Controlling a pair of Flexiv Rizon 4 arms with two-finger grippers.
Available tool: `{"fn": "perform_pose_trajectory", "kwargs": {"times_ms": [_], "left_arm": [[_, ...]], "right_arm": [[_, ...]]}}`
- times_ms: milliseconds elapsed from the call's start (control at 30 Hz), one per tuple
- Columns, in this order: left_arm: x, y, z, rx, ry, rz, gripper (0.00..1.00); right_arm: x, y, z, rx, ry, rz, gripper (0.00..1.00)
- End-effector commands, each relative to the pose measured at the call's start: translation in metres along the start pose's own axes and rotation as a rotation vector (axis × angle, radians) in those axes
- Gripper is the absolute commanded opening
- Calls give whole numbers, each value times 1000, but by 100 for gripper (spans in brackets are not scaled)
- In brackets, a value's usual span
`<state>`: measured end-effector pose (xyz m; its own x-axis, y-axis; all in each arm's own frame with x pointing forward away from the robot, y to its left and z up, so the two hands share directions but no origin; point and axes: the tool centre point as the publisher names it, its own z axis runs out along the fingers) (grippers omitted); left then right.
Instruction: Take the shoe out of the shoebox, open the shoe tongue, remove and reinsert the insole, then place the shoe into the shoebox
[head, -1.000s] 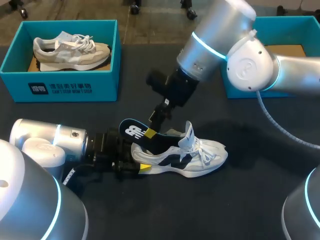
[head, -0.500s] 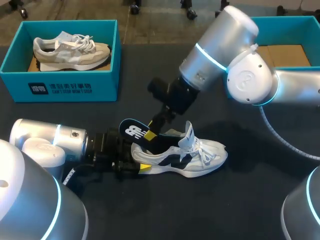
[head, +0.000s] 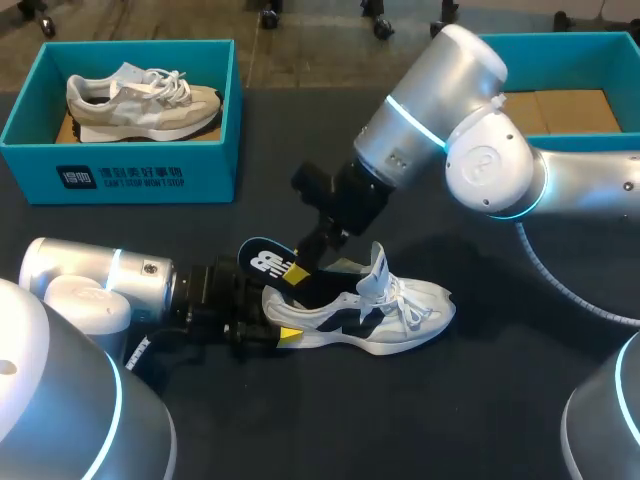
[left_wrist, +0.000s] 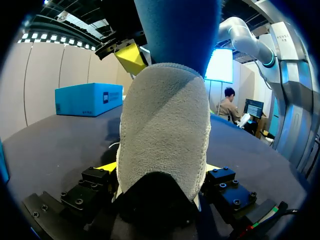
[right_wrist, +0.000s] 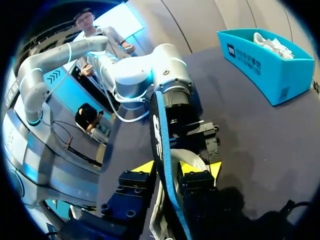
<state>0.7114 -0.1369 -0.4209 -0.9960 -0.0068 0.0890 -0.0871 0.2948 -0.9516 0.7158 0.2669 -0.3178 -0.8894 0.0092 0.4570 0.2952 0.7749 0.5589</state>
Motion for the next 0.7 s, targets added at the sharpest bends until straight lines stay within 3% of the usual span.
{"fn": "perform_pose_trajectory", "kwargs": {"times_ms": [33,67,367,700], "left_arm": [[-2,2,1,-3,1,-1,0],[-2,2,1,-3,1,-1,0],[-2,2,1,-3,1,-1,0],[-2,2,1,-3,1,-1,0]], "right_arm": [[-6,3,7,3,16,-2,17],[-6,3,8,5,17,-1,0],[-1,18,-9,4,36,-52,0],[0,51,-42,-179,-54,-163,0]]}}
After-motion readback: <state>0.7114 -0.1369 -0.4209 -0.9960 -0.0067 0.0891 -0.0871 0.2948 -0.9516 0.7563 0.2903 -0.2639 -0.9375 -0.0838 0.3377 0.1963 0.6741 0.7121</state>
